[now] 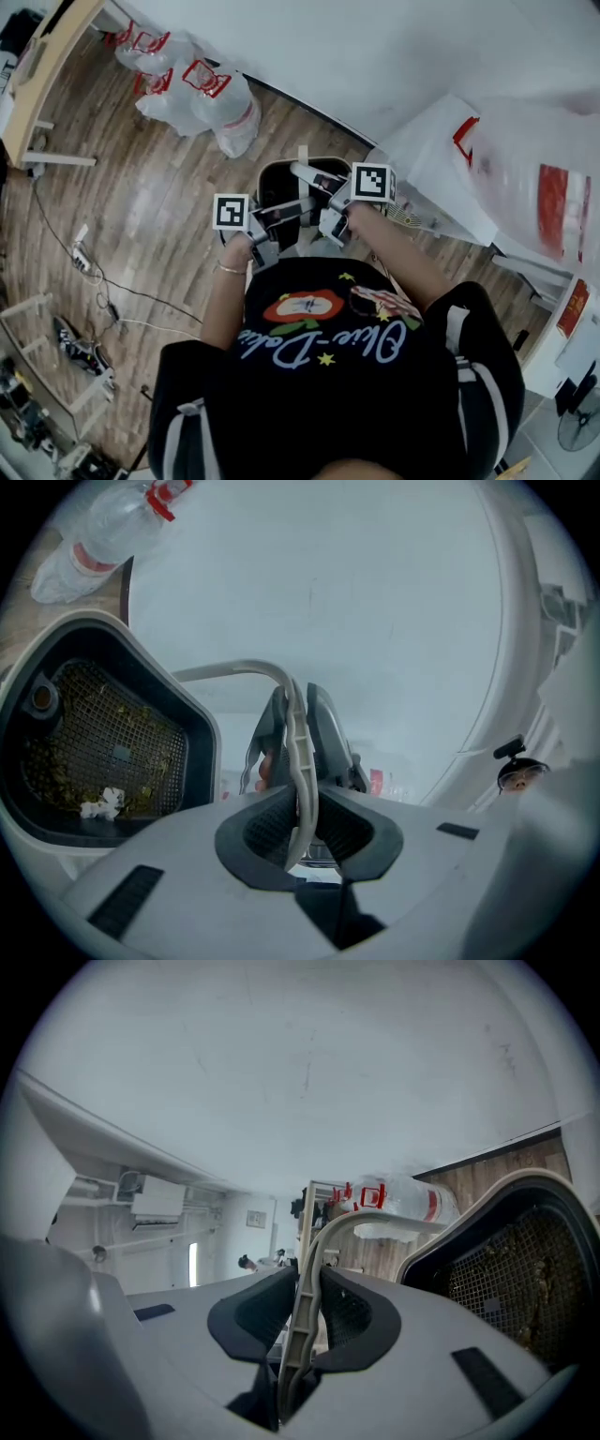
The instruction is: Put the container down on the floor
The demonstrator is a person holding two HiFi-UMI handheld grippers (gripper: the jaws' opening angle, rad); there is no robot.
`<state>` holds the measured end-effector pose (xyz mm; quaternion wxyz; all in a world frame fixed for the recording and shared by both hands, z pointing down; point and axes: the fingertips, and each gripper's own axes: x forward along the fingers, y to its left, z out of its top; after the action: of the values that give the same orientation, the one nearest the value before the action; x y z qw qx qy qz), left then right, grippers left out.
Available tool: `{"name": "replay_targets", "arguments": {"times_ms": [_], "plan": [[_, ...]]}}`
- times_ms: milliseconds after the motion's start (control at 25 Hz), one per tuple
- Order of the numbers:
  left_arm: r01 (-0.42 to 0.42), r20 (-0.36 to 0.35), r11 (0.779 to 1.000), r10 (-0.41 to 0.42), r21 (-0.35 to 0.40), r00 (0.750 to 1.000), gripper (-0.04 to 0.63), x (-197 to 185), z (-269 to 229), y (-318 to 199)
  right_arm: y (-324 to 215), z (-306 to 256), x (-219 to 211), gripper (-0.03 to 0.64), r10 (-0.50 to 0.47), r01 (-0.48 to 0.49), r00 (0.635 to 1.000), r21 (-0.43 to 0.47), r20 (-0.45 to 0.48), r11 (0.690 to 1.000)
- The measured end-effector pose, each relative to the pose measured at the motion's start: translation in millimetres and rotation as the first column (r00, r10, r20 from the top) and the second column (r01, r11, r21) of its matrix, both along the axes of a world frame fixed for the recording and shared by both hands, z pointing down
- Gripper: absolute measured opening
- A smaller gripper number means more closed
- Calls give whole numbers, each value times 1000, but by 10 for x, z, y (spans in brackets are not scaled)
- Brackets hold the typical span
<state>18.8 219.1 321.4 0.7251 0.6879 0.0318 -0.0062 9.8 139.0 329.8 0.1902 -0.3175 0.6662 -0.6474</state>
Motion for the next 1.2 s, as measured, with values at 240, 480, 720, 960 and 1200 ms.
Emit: {"name": "replay_targets", "arguments": {"times_ms": [240, 480, 720, 960, 1200], "plan": [[-130, -15, 991, 130, 4, 991, 51, -39, -62, -187, -179, -37, 79, 69, 131, -131, 991, -24, -8, 991], [-244, -3, 970, 244, 10, 970, 51, -107, 2, -521, -511, 26, 91, 69, 222, -223, 975, -28, -16, 975], [-325, -4, 946, 325, -6, 946, 51, -227, 149, -919, -895, 200, 35, 69, 284, -287, 958, -53, -48, 957], [-378, -15, 925, 378, -40, 926, 51, -317, 340, -1198, -1174, 407, -19, 69, 315, -319, 947, -80, -64, 944], [-404, -5, 913, 404, -61, 915, 51, -376, 552, -1439, -1392, 654, -29, 69, 321, -333, 940, -104, -115, 937]]}}
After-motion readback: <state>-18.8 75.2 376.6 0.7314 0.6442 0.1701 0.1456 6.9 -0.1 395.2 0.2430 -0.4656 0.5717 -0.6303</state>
